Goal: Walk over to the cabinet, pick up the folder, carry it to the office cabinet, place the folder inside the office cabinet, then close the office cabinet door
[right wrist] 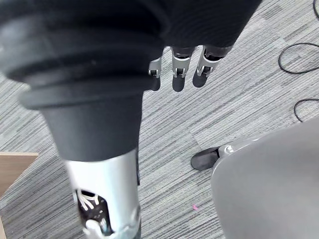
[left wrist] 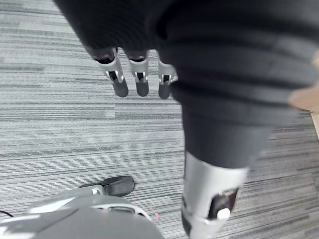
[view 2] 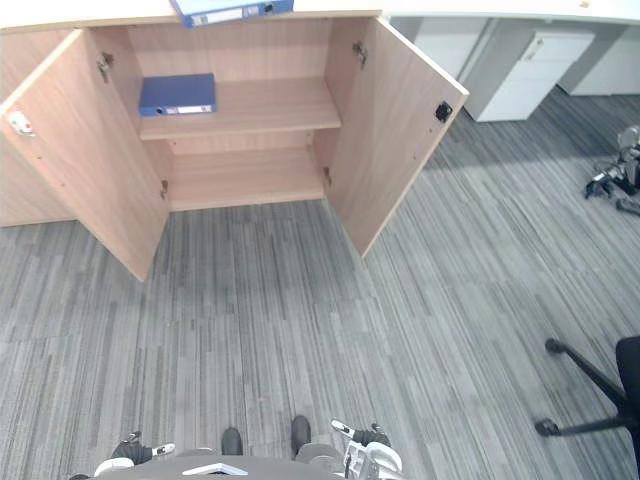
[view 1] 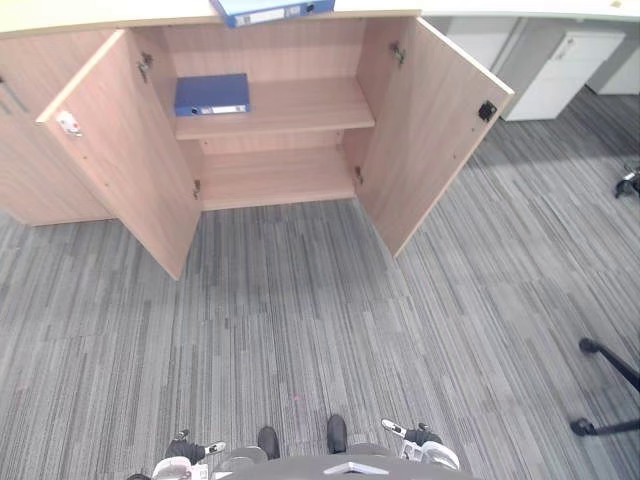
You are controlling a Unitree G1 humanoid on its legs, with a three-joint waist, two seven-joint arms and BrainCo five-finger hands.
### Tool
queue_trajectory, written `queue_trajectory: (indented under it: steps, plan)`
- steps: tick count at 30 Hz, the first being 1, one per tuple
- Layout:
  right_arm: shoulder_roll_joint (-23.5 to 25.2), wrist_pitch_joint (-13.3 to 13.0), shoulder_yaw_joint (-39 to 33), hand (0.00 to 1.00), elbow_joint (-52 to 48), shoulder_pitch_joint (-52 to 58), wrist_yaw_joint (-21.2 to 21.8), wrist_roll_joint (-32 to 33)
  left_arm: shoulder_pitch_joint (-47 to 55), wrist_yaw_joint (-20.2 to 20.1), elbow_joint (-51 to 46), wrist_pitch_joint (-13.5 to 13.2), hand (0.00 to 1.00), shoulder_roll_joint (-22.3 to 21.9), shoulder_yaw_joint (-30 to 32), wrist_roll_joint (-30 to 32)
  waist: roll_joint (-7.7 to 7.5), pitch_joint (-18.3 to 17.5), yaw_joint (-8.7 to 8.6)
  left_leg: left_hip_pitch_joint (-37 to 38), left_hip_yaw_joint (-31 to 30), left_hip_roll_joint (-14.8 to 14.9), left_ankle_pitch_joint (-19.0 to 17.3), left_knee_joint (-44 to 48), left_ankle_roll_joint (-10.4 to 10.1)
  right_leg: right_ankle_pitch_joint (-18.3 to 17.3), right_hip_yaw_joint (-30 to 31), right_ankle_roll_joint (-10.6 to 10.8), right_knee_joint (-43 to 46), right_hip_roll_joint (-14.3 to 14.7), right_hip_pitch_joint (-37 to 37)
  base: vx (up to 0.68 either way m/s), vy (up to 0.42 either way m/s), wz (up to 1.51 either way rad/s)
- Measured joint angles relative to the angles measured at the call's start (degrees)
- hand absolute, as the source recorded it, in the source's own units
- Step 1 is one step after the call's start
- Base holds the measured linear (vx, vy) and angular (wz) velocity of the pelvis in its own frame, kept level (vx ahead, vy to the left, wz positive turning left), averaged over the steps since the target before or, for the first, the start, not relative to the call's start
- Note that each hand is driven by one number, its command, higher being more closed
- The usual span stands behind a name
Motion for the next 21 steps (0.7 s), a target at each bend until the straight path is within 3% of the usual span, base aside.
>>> queue_trajectory:
  steps: [4, 6, 7, 9, 11, 13, 15, 16, 17, 18, 19, 21]
  plan:
    - [-0.08, -0.04, -1.07, 0.00, -0.59, -0.28, 0.01, 0.01, -0.45, 0.02, -0.01, 0.00, 0.00, 0.03, -0.09, -0.07, 0.11, 0.82, -0.19, -1.37, 0.42, 0.20, -5.40, 7.16, 0.66, -7.30, -0.10, 1.07, 13.34, -1.08, -4.47, 0.15, 0.053, -0.11]
    - [-0.06, -0.14, -0.98, 0.00, -2.19, -0.54, 0.02, 0.04, -1.21, 0.11, 0.00, -0.06, 0.00, -0.05, -1.10, -0.14, 0.65, 2.15, 0.22, 0.12, 0.68, 0.02, -6.75, 7.93, 0.63, -9.35, -2.28, 2.39, 28.09, -2.22, -10.02, 0.17, 0.085, -0.03]
    - [-0.05, -0.41, -1.00, 0.00, -2.72, -0.77, 0.04, 0.12, -1.38, 0.12, -0.05, -0.07, 0.00, -0.04, -1.60, -0.20, 0.69, 2.65, 0.02, 1.41, 0.58, -0.08, -6.78, 7.59, 0.76, -9.57, -3.38, 2.35, 33.18, -2.83, -12.17, 0.25, 0.103, 0.10]
    - [-0.18, -0.80, -0.60, 0.00, -2.97, -1.52, 0.06, 0.09, -2.26, 0.46, -0.03, -0.03, 0.00, 0.10, -1.73, -0.59, 0.89, 3.85, -0.26, 5.03, -0.28, 0.01, -8.29, 6.23, 2.09, -14.64, -7.36, 0.61, 41.05, -3.92, -16.38, 0.27, 0.044, 0.12]
    - [-0.27, -1.30, 0.16, 0.00, -3.01, -1.84, 0.06, 0.09, -2.37, 0.50, -0.02, -0.04, 0.00, 0.11, -1.68, -0.61, 0.93, 4.04, -0.64, 7.69, -0.93, 0.91, -9.02, 4.42, 1.75, -15.93, -10.16, 0.25, 38.73, -3.32, -18.17, 0.30, -0.030, 0.15]
    - [-0.61, -1.30, 0.15, 0.00, -3.32, -2.73, 0.05, 0.12, -2.98, 0.49, 0.00, -0.03, 0.00, -0.22, -1.77, -0.60, 1.87, 4.67, -1.85, 9.80, -2.00, 2.91, -9.57, 2.55, 0.98, -14.36, -12.33, -1.35, 32.05, -1.12, -20.25, 0.35, -0.084, 0.34]
    - [-1.07, -1.25, 0.19, 0.00, -4.07, -1.90, 0.00, 0.06, -3.22, 0.38, -0.01, -0.21, 0.00, -0.32, -1.96, -0.55, 2.06, 4.99, -2.87, 11.64, -3.38, 3.86, -10.18, 0.87, -1.18, -8.56, -12.35, -2.58, 23.01, 0.75, -20.62, 0.44, -0.132, 0.58]
    - [-1.32, -1.23, 0.07, 0.00, -4.01, -0.20, -0.01, 0.07, -3.25, 0.40, -0.01, -0.44, 0.00, -0.50, -1.81, -0.56, 1.70, 4.77, -3.34, 13.43, -4.64, 3.80, -11.41, 0.93, -3.26, -2.07, -11.37, -4.37, 21.87, 0.25, -20.21, 0.50, -0.173, 0.55]
    - [-2.51, -1.09, 0.00, 0.00, -3.93, 0.07, 0.00, 0.00, -3.48, 0.45, -0.04, -0.62, 0.00, -1.79, -1.54, -0.56, 3.52, 4.61, -3.07, 13.89, -4.79, 5.85, -11.32, 2.49, -4.94, -2.90, -12.38, -5.21, 23.56, 1.04, -19.66, 0.51, -0.181, 0.48]
    - [-2.57, -1.00, -0.03, 0.00, -3.94, 0.21, 0.00, 0.00, -3.58, 0.39, -0.14, -0.81, 0.00, -2.39, -1.34, -0.56, 3.70, 4.46, -3.00, 12.53, -4.60, 5.96, -10.69, 4.68, -6.08, -3.88, -12.54, -5.61, 23.45, 1.00, -19.44, 0.51, -0.210, 0.25]
    - [-2.57, -1.00, -0.47, 0.00, -4.33, 0.34, -0.09, 0.01, -4.02, 0.41, -1.63, -1.17, 0.00, -3.55, 0.65, -0.60, 4.12, 4.93, -3.01, 7.19, -4.07, 6.80, -9.06, 16.83, -7.89, -5.00, -12.93, -6.26, 21.69, 0.88, -17.18, 0.62, -0.257, 0.25]
    - [-2.53, -1.05, -0.47, 0.00, -4.85, 0.87, -0.26, 0.06, -4.14, 0.40, -2.70, -1.21, 0.00, -5.33, 3.44, -0.77, 4.46, 5.36, -2.96, 0.87, -2.82, 9.84, -7.75, 33.46, -7.34, -5.97, -13.18, -6.94, 19.43, 1.27, -12.29, 0.55, -0.216, 0.19]
